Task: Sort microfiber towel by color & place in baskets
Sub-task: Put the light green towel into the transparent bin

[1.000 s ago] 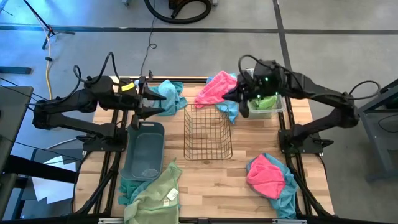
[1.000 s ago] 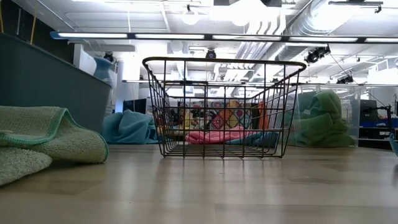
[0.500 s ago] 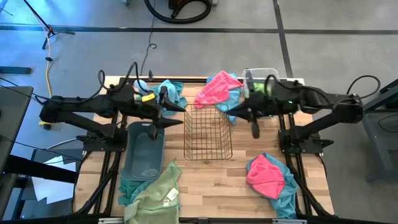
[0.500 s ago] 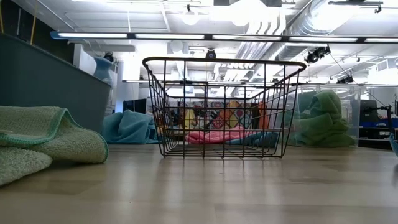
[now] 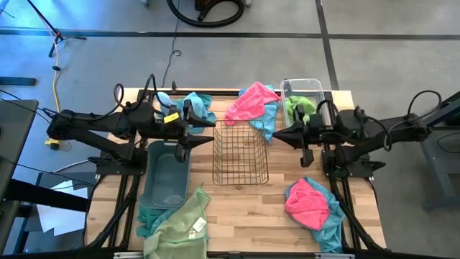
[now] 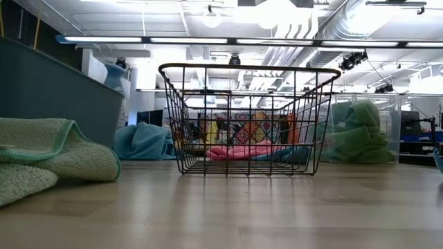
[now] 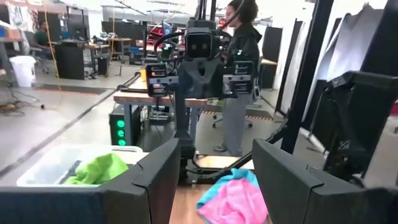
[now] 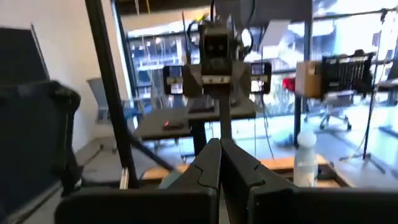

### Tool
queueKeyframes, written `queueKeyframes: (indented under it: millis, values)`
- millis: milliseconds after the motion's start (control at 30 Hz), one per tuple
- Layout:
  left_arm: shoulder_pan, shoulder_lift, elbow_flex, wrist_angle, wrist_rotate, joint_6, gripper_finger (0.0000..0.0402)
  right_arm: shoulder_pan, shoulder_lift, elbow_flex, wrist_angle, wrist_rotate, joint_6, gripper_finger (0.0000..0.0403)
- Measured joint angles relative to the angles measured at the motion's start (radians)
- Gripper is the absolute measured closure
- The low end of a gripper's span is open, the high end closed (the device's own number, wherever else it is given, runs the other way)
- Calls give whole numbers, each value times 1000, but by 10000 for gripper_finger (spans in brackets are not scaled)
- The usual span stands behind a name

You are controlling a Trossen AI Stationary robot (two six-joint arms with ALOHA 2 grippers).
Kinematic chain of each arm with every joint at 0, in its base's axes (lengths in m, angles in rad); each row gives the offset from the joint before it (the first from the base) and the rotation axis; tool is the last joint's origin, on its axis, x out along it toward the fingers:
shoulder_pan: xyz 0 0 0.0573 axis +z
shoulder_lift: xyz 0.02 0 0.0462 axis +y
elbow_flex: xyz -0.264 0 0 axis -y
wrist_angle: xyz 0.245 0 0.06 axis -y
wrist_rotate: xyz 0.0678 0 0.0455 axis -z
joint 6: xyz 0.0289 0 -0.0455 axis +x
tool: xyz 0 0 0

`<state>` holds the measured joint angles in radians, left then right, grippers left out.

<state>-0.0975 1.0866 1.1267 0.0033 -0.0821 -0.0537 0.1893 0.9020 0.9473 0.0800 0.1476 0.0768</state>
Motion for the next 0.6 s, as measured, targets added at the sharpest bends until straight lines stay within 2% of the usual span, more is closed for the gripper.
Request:
queueKeyframes:
  millis: [100, 333, 600]
  values:
    - [17, -1, 0, -1, 10, 30, 213, -13, 39, 19, 25, 23, -18, 403]
    - [64, -25, 0, -84, 106, 39, 213, -66, 168, 113, 6, 38, -70, 403]
    - [67, -35, 0, -128, 132, 68, 213, -110, 215, 131, 6, 51, -78, 403]
